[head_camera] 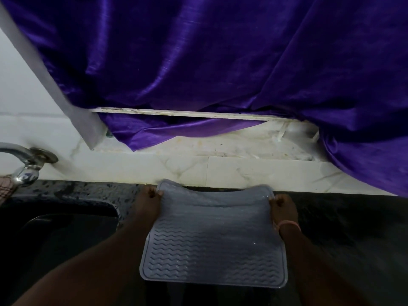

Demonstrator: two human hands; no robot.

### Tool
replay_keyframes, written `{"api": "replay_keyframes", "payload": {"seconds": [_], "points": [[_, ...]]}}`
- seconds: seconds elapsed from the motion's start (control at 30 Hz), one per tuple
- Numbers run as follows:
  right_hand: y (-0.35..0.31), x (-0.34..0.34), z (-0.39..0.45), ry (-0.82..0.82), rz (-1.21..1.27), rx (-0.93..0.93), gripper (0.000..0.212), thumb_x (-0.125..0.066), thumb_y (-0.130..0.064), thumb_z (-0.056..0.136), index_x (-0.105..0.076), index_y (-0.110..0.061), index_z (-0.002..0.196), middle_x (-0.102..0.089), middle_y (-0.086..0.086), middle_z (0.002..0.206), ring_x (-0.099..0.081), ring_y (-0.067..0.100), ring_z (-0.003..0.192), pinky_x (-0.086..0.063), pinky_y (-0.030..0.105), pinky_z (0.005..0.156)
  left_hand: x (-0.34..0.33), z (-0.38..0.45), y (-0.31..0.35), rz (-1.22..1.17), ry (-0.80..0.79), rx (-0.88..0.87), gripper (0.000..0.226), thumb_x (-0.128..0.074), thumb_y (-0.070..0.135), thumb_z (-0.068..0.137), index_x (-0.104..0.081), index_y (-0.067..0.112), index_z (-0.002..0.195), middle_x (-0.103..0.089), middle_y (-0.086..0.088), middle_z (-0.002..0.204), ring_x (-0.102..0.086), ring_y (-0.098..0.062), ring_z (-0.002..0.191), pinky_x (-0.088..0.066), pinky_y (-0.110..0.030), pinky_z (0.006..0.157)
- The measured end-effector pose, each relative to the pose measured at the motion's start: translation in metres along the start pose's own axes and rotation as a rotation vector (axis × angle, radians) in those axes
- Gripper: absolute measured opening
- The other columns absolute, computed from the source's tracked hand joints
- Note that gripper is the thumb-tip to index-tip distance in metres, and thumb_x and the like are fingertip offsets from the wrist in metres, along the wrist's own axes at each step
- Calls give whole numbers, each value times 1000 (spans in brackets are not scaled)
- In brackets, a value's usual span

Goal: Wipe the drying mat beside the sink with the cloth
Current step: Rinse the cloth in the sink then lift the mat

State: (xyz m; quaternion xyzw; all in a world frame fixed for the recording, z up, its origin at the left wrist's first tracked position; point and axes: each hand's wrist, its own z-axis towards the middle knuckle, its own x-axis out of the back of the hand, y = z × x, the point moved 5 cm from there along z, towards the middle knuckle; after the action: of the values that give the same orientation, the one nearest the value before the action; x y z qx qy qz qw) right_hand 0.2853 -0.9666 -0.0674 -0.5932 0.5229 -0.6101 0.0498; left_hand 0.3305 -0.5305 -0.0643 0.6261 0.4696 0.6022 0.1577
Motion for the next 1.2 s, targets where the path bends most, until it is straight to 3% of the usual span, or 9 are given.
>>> {"api": "replay_keyframes", "payload": {"seconds": [0.13, 0.3, 0.4, 0.5, 0.6, 0.8, 1.0, 1.13, 1.2], "points": [[-7, -1, 2, -21, -14, -72, 34, -62, -29, 98, -64, 0, 81, -68, 24, 90, -66, 39, 93, -50, 40, 84, -6, 2, -11, 0, -34, 56, 29, -61, 27, 96, -67, 5, 78, -67, -19, 77, -65, -39, 79, -39, -31, 64], [3, -2, -19, -69, -159, -142, 31, -59, -30, 96, -61, -4, 114, -65, 19, 116, -62, 36, 105, -51, 40, 90, 2, -10, -12, 56, -23, 27, 52, -51, 44, 100, -68, 3, 73, -62, -12, 63, -65, -35, 69, -44, -34, 60], [14, 3, -53, -30, -208, -151, 40, -53, -43, 99, -59, -7, 116, -66, 20, 116, -63, 38, 104, -49, 40, 86, 6, -40, -30, 105, -45, -40, 61, -43, 59, 98, -68, 5, 107, -71, -17, 90, -67, -36, 83, -48, -38, 67], [32, 9, -95, 10, -272, -159, 49, -49, -52, 99, -54, -6, 115, -67, 21, 112, -66, 39, 99, -45, 38, 75, 8, -72, -47, 248, -97, -46, 69, -42, 66, 95, -45, 17, 143, -67, -14, 119, -65, -38, 105, -45, -37, 75], [45, 15, -133, 37, -327, -196, 51, -43, -53, 100, -51, -6, 118, -67, 23, 113, -66, 41, 100, -42, 39, 73, 11, -97, -56, 322, -105, -50, 56, -47, 60, 95, -54, 17, 130, -66, -14, 123, -64, -37, 110, -51, -43, 87], [34, 34, -182, -82, -236, -165, 32, -40, -24, 108, -50, 2, 125, -63, 28, 122, -62, 41, 110, -51, 43, 91, 21, -122, -63, 189, -151, 88, 58, -58, 46, 96, -49, 9, 141, -57, -23, 137, -56, -42, 122, -46, -46, 102], [-7, 70, -214, -104, -234, -137, 35, -40, -12, 107, -51, 7, 134, -55, 29, 136, -53, 41, 126, -43, 40, 99, 33, -122, -64, 269, -225, 155, 67, -66, 54, 89, -60, 3, 131, -63, -22, 129, -63, -38, 114, -48, -35, 84], [-3, 76, -225, -117, -297, -155, 39, -40, -17, 108, -49, 9, 136, -54, 29, 138, -53, 42, 127, -43, 44, 104, 41, -116, -70, 356, -254, 135, 43, -73, 47, 86, -73, 4, 91, -72, -16, 98, -69, -30, 92, -46, -30, 68], [3, 75, -232, -114, -311, -181, 38, -41, -17, 108, -49, 8, 136, -54, 29, 137, -53, 42, 126, -43, 46, 105, 44, -118, -78, 363, -274, 136, 32, -80, 35, 82, -72, 5, 88, -72, -15, 97, -69, -28, 90, -49, -30, 71]]}}
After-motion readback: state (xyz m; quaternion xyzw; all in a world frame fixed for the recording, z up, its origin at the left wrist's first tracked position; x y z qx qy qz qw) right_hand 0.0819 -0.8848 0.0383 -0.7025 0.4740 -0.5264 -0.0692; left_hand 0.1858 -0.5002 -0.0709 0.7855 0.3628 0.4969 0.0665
